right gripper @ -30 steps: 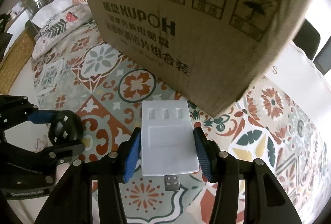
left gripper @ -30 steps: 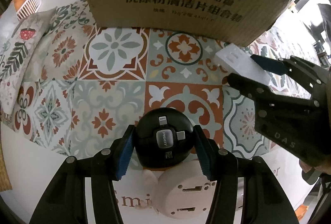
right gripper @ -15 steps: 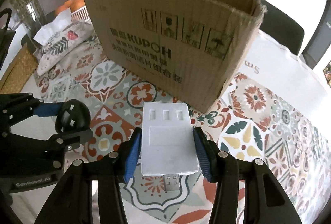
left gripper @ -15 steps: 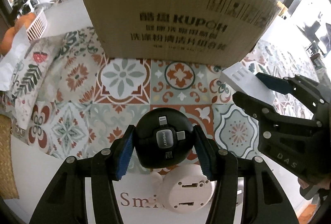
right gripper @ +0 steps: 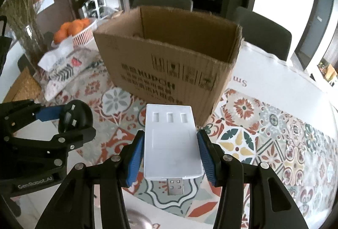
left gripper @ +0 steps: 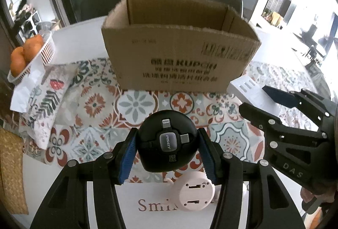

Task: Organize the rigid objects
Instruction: 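Carry the white hub and black puck over the box and lower them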

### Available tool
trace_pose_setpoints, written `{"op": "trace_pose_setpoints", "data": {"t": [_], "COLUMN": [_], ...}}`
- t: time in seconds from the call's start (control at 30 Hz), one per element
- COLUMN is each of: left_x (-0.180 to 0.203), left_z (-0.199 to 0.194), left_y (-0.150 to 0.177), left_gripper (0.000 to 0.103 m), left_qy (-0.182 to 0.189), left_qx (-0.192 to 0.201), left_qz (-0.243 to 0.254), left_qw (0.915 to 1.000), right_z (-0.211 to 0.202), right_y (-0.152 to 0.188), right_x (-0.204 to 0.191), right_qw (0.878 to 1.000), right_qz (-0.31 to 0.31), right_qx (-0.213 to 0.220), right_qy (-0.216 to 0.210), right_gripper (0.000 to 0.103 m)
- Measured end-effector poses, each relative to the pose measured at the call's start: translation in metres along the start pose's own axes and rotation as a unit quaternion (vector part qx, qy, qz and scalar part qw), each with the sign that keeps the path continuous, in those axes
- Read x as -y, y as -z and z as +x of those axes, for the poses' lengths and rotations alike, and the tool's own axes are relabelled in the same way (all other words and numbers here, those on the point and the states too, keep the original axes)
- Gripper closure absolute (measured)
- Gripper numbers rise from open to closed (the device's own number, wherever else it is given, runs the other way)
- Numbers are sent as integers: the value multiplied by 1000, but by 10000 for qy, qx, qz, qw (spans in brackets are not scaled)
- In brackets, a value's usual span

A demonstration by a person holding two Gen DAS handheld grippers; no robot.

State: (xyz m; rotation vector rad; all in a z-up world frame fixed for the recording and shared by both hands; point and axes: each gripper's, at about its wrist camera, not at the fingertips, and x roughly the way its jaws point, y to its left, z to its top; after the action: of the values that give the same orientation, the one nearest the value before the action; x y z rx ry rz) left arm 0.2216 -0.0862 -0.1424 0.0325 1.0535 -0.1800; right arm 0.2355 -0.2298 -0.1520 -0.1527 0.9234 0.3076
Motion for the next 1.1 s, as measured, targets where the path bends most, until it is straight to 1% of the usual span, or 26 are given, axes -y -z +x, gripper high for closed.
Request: {"op": "trace_pose_setpoints", "data": {"t": [0.43, 0.87, 1.1], "left_x": [-12, -16, -18], "left_z": [-52, -88, -100], "left_y": [-20, -43, -65], "left_gripper": [48, 48, 48], "left_qy": [113, 306, 409], "left_qx": [668, 1103, 1301], "left_qz": [172, 309, 419], "left_qw": [9976, 9929, 9898], "right_z": [-52, -87, -99], "right_y": [-22, -43, -59], "right_x": [-15, -24, -24], "right_qw": [9975, 9923, 9886], "right_qz": [309, 540, 712], "right_qx": [602, 1047, 1238], "right_qy": [182, 394, 477], "right_gripper": [52, 52, 52]}}
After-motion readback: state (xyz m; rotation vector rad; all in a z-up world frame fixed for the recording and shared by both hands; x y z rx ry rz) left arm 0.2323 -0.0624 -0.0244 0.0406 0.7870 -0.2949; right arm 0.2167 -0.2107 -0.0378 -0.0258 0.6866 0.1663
